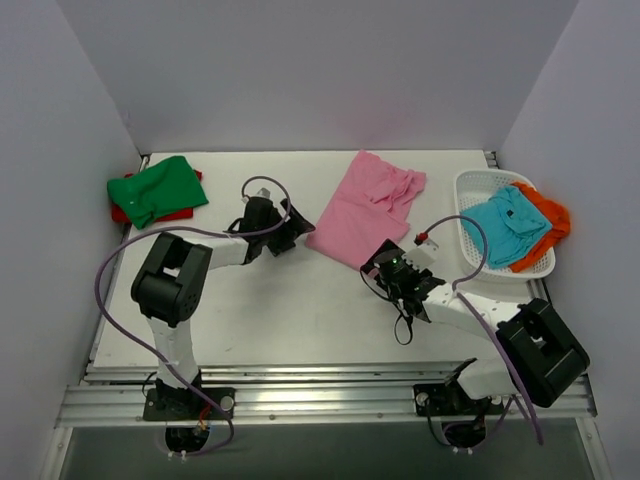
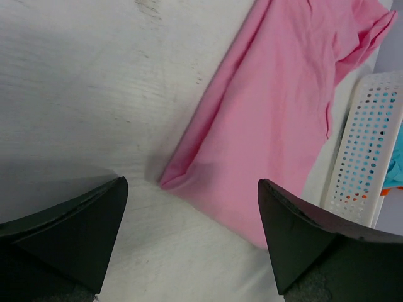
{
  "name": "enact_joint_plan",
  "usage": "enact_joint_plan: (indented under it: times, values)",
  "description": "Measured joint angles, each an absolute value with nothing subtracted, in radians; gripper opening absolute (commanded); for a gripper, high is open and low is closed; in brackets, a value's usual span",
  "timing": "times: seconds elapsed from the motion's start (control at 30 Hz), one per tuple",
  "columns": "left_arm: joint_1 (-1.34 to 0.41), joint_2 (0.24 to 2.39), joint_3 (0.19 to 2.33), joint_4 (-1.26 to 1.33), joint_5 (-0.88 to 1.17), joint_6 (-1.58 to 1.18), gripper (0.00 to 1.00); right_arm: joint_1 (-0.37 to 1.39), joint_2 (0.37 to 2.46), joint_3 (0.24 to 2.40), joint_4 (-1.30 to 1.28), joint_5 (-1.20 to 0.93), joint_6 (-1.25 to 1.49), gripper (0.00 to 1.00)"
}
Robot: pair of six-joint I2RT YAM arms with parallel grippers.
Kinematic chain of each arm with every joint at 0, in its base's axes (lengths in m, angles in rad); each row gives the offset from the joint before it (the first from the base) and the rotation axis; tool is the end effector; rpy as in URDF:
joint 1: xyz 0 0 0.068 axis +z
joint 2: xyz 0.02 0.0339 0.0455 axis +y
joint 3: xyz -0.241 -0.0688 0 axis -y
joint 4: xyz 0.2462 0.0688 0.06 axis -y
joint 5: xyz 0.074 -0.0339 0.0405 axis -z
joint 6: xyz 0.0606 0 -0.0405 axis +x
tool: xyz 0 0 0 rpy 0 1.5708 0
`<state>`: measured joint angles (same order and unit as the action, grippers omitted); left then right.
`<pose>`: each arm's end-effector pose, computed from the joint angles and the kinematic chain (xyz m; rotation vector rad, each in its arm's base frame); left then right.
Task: Fold and stack the t-shirts
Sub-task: Fold the tshirt
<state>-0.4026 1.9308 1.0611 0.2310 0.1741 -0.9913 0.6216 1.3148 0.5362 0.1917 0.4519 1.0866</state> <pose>0.3794 -0.1730 0.1099 -0.5881 2.2984 -0.9239 0.2458 0.1435 0.1453 0.7436 2.0054 0.5372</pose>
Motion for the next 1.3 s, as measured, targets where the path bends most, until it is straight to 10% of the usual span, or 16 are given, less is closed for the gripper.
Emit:
enact_joint_plan:
  times: [0.27,0.53,0.9,1.07,1.3]
  values:
    - [-0.448,1.978,1.101,0.285,0.175,-1.015,0.96,0.623,1.525,0.583,0.38,0.442,1.111,0.82]
    - [-0.448,1.988,1.114,0.284,0.166,-1.016,0.96,0.622,1.583,0.591,0.424,0.434,1.122,0.28]
    - [-0.448,1.995,1.119,0.298,0.163,-1.019,1.0,0.616,1.624,0.593,0.466,0.428,1.126,0.01]
    - [-0.448,2.0,1.118,0.299,0.157,-1.025,0.68,0.616,1.645,0.606,0.488,0.426,1.126,0.0]
    - [-0.453,2.019,1.118,0.297,0.149,-1.032,0.47,0.615,1.653,0.61,0.498,0.424,1.126,0.0]
